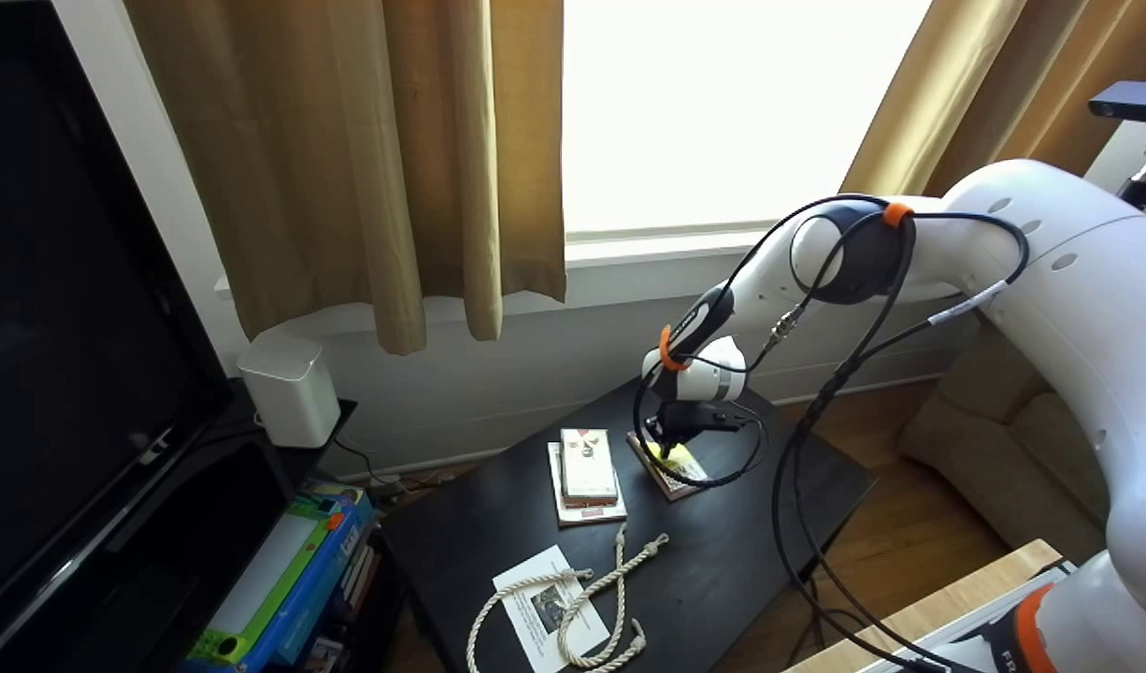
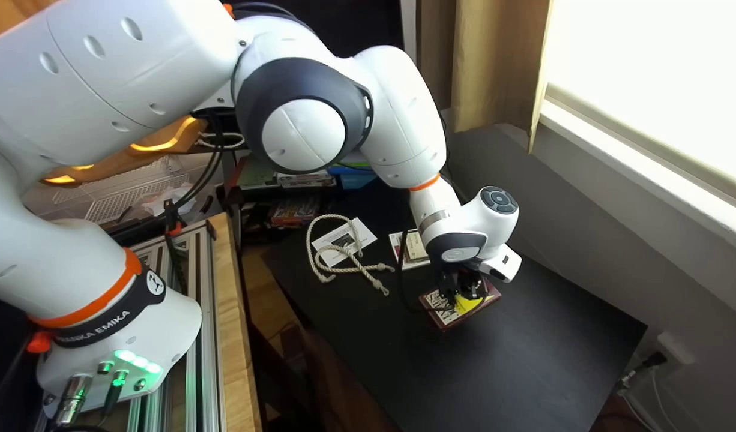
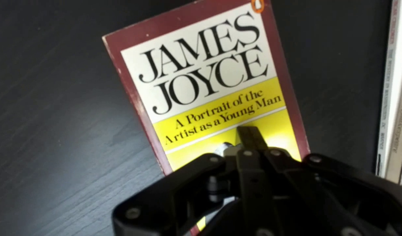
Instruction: Turn the yellow book around
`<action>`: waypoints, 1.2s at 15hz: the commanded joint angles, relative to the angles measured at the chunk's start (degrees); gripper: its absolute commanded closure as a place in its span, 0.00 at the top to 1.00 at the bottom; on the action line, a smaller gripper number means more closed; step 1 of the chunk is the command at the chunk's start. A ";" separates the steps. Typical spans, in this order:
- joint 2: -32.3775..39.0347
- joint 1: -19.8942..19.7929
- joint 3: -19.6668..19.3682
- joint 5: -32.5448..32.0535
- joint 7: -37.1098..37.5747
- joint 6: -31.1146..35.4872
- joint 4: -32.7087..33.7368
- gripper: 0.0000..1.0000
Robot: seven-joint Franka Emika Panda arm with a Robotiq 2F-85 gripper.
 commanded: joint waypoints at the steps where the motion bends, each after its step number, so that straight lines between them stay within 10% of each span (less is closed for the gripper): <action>1: 3.45 2.15 -3.41 3.17 7.68 6.37 0.90 0.00; 11: 2.48 7.31 -6.92 14.38 29.12 11.50 -3.61 0.00; 18: 0.21 6.25 -6.27 13.93 27.22 10.08 -2.47 0.01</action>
